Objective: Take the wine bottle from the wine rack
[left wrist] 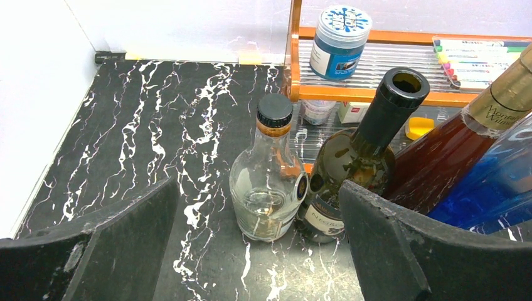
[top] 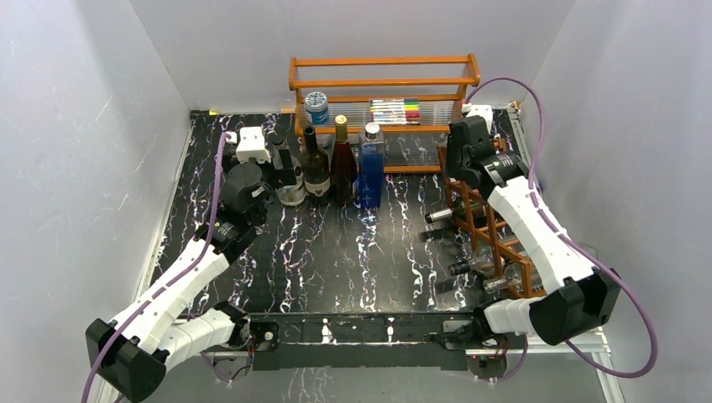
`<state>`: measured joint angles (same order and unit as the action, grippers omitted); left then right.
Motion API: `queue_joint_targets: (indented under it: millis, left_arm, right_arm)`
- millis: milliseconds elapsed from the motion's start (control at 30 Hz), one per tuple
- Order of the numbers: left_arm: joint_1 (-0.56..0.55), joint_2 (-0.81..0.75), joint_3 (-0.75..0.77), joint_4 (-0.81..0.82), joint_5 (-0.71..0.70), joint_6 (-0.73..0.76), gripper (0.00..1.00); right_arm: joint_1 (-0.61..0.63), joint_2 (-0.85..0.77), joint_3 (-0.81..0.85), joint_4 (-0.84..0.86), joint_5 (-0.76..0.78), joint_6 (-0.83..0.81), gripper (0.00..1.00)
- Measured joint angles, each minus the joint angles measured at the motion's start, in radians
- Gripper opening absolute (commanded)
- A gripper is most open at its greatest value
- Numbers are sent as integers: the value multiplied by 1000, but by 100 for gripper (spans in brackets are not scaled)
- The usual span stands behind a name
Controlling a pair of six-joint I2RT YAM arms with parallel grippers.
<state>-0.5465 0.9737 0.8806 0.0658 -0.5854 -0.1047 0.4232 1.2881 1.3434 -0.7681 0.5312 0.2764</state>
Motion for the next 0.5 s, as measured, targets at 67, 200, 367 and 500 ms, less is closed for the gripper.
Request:
queue_joint_targets:
  millis: [67,200,367,500]
  left_arm:
    - [0,-2,0,1,0,0,98]
    - [0,-6,0,1,0,0,98]
    - [0,-6,0,1,0,0,98]
    - [0,-1,0,0,1,0,98]
  right_arm:
    - [-35,30,-3,37,-19,9,47]
    - [-129,85,-37,127,-98,31,35]
    - [-195,128,-37,206,-121,30,21]
    - [-237,150,-27,235,-134,35,21]
